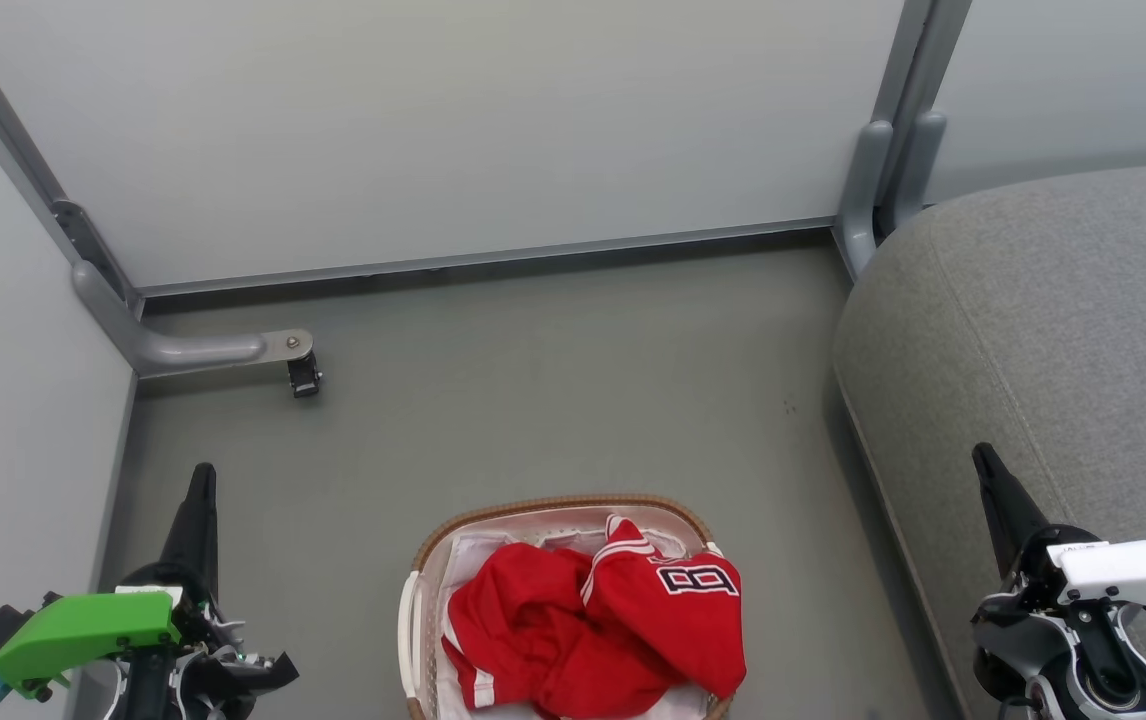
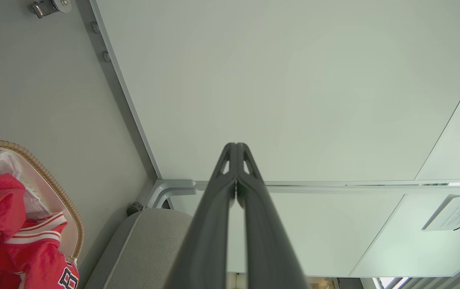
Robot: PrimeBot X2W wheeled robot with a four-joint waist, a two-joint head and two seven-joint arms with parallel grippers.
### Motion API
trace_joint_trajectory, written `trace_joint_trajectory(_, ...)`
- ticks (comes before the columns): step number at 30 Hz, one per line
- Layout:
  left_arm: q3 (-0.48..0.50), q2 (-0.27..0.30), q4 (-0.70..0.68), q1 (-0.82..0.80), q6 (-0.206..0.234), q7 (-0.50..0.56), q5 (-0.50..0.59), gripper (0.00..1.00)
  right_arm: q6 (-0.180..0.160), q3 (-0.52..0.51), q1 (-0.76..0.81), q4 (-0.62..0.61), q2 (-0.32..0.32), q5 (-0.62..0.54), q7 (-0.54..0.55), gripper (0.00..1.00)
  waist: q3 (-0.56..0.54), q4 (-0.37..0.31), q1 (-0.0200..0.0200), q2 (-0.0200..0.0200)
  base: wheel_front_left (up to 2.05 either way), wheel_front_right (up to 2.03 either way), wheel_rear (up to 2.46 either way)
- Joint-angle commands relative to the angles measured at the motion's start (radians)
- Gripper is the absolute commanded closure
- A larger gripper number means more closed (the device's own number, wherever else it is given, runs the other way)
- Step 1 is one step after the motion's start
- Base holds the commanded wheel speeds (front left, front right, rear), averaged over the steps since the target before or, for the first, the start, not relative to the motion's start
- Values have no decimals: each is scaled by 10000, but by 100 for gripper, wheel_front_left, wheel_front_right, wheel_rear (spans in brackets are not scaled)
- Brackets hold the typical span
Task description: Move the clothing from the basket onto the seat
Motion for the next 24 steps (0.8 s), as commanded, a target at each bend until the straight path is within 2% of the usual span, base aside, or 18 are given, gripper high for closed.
trace_joint_trajectory(1,24,67,-23,-88,-38,30,-30,100,-3,-20,101,-35,-34,-20,34,100,0,0,0,0,0,0,0)
trace_joint_trajectory(24,23,67,-22,-88,-38,30,-30,100,-3,-22,101,-35,-31,-21,35,100,0,0,0,0,0,0,0)
